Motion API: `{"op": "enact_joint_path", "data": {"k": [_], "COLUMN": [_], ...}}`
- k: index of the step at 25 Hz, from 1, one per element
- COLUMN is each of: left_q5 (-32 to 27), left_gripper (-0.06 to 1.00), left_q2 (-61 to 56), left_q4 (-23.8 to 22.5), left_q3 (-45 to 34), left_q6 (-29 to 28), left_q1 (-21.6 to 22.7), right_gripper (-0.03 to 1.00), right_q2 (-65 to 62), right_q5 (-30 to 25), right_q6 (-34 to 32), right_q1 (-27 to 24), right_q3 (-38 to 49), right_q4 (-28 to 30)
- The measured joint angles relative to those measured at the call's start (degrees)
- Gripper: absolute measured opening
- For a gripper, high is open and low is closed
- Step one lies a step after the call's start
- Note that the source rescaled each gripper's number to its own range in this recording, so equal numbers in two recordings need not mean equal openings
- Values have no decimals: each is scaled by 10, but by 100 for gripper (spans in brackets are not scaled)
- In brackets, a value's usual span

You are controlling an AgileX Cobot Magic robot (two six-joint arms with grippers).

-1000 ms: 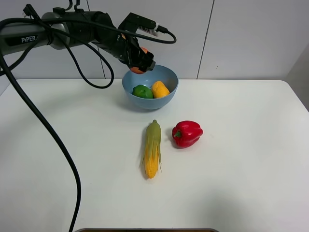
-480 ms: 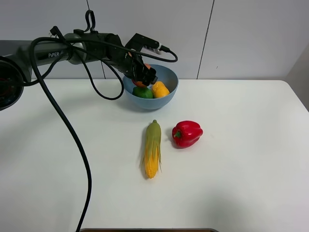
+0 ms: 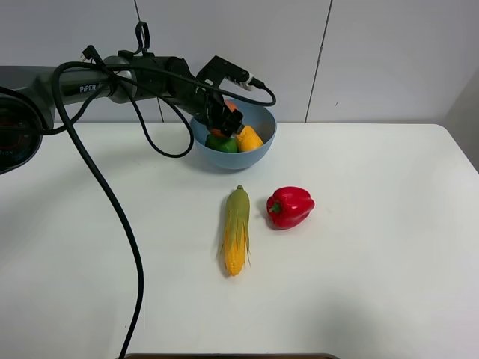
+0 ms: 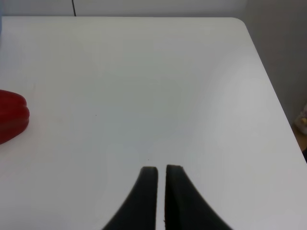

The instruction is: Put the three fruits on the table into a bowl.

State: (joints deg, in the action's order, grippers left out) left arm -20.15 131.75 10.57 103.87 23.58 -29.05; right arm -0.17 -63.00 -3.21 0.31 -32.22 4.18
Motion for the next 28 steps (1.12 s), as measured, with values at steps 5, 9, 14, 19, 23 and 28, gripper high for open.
{"op": "enact_joint_path", "data": {"k": [5, 9, 14, 19, 23, 28], "left_q5": [13, 13, 10, -23, -48, -80], "left_gripper": [93, 97, 98, 98, 98, 98], "left_q2": [0, 0, -1, -27, -87, -177], "left_q4": [0, 0, -3, -22, -33, -63], "left_q3": [0, 0, 0, 0, 0, 0], "left_q6": [1, 1, 3, 6, 4, -24], "left_q1": [0, 0, 0, 0, 0, 13], "right_gripper": [0, 0, 0, 0, 0, 0], "right_q2": [0, 0, 0, 0, 0, 0], "right_q5": [0, 0, 0, 0, 0, 0], "right_q6": [0, 0, 0, 0, 0, 0], "right_q1": [0, 0, 0, 0, 0, 0], "right_q3": [0, 0, 0, 0, 0, 0], "right_q4": [0, 0, 0, 0, 0, 0]}}
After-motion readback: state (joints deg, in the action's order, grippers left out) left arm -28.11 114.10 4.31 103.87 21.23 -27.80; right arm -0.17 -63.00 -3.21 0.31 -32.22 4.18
